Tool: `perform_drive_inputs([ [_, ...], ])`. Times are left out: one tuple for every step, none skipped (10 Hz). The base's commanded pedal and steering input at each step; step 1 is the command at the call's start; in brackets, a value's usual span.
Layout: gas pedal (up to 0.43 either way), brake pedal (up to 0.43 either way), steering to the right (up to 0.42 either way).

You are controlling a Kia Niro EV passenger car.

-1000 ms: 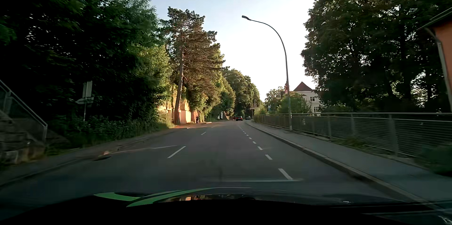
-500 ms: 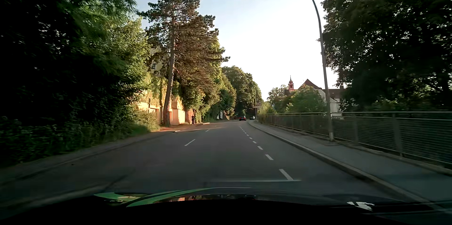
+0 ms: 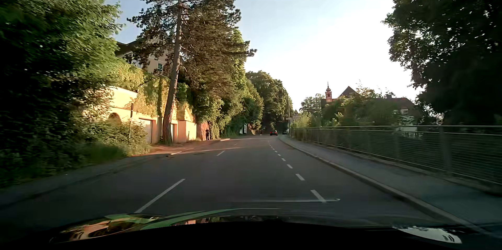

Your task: Follow the waypoints while adhering to traffic rules and regulations

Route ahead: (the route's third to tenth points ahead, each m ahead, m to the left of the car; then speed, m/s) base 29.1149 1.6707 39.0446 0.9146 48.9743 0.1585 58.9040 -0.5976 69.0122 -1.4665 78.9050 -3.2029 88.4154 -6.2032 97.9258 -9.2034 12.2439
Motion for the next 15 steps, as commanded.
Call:
perform_drive_inputs([
  [0.189,0.000,-0.002],
  [0.189,0.000,-0.002],
  [0.189,0.000,-0.002],
  [0.189,0.000,-0.001],
  [0.189,0.000,-0.001],
  [0.189,0.000,-0.001],
  [0.189,0.000,0.000],
  [0.189,0.000,0.001],
  [0.189,0.000,0.004],
  [0.189,0.000,0.005],
  [0.189,0.000,0.006],
  [0.189,0.000,0.006],
  [0.189,0.000,0.006],
  [0.189,0.000,0.008],
  [0.189,0.000,0.011],
])
